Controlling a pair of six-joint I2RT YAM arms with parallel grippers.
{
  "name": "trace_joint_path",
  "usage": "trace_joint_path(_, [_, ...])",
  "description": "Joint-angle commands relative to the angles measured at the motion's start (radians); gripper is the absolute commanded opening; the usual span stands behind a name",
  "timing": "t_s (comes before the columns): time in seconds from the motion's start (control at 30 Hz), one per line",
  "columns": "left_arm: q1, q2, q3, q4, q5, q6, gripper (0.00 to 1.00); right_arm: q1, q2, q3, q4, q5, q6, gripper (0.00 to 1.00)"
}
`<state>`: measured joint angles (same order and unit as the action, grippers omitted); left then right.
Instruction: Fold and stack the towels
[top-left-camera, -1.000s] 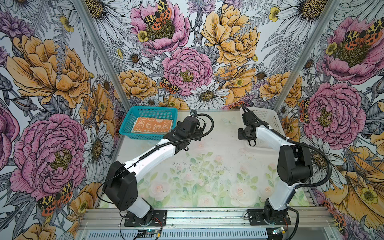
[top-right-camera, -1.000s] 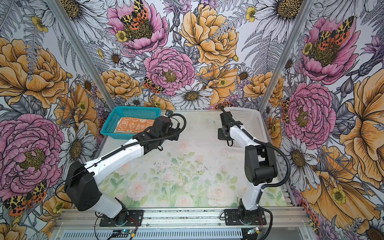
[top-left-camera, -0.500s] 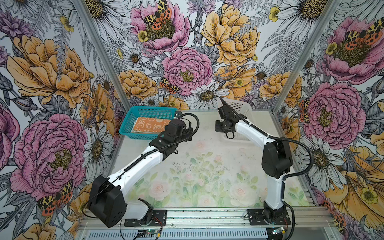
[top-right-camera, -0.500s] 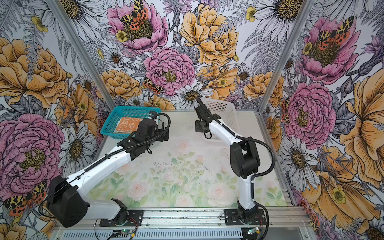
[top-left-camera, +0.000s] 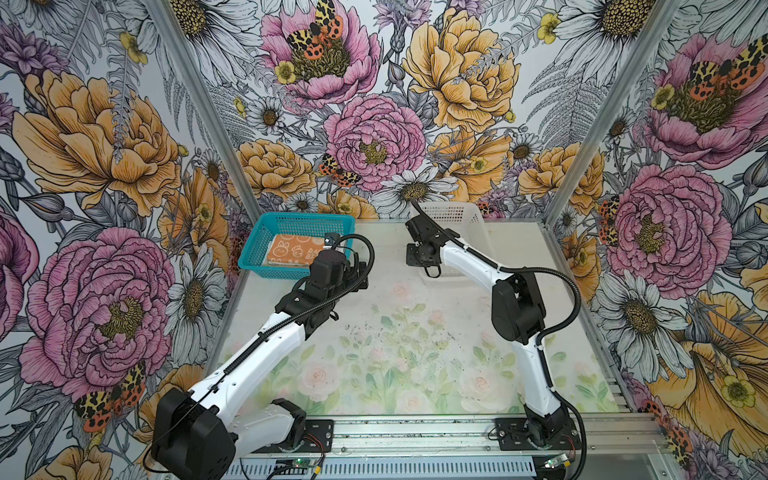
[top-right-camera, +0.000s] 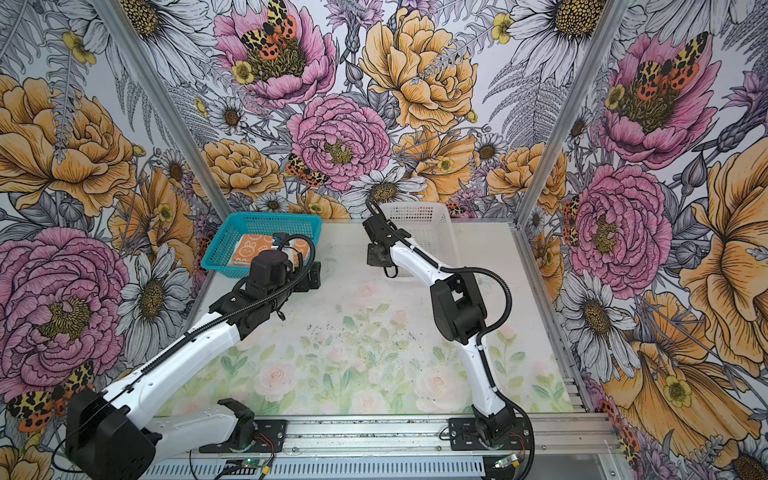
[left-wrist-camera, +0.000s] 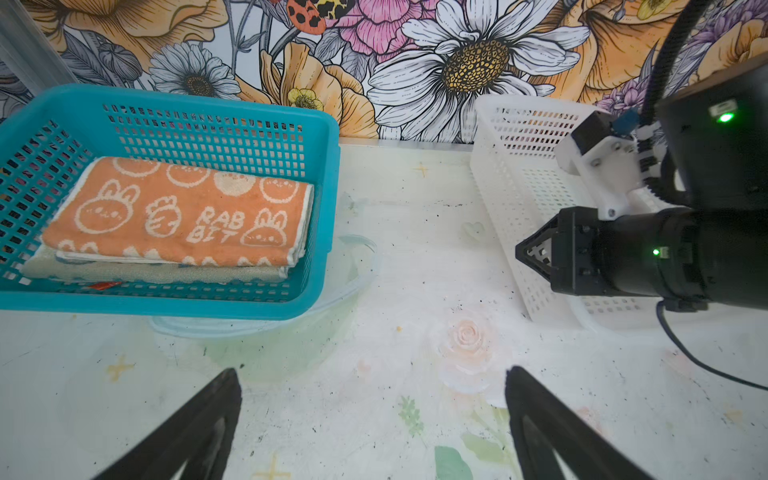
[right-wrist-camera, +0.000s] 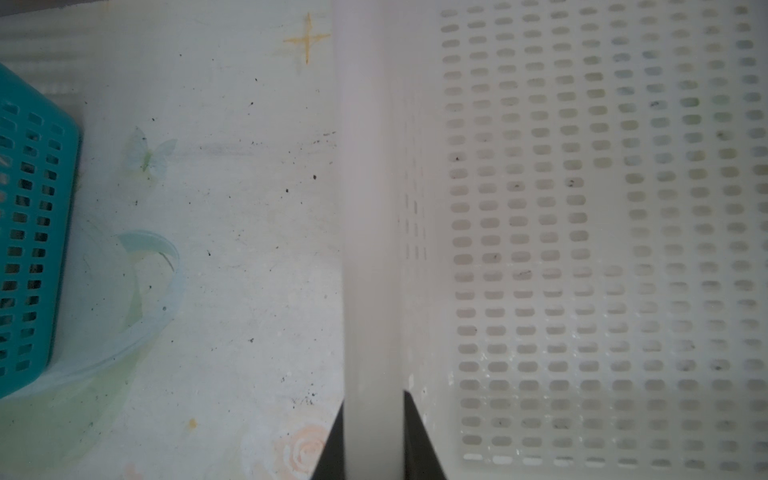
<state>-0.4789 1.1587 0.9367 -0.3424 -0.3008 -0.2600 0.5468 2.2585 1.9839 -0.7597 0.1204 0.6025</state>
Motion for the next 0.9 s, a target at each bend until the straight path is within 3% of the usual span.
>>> trace_joint_path(0.0, [0.008,-0.022,-0.023,0.005,0.009,-0.026,0.99,0.012,0.033,0.031,0.091,-0.150,0.092,0.23])
trace_joint_path(0.13, [0.006,-0.031,-0.033,0.003,0.008,-0.039,0.99,0.009,0.024,0.049,0.089,-0.173,0.082,0.34])
trace_joint_path(0.37, [0.008,-0.039,-0.038,0.006,-0.017,-0.037,0.99,0.002,-0.048,0.046,0.089,-0.198,0.044,0.69])
trace_joint_path(0.57, [0.010,-0.067,-0.064,0.071,-0.079,0.059,0.99,-0.031,-0.181,-0.019,0.089,-0.197,-0.012,0.99])
trace_joint_path(0.7, [0.034,-0.126,-0.114,0.167,-0.119,0.141,0.99,-0.084,-0.337,-0.129,0.089,-0.161,-0.074,0.99])
trace_joint_path(0.87, [0.108,-0.178,-0.125,0.192,-0.083,0.149,0.99,-0.215,-0.543,-0.325,0.089,-0.130,-0.132,0.99])
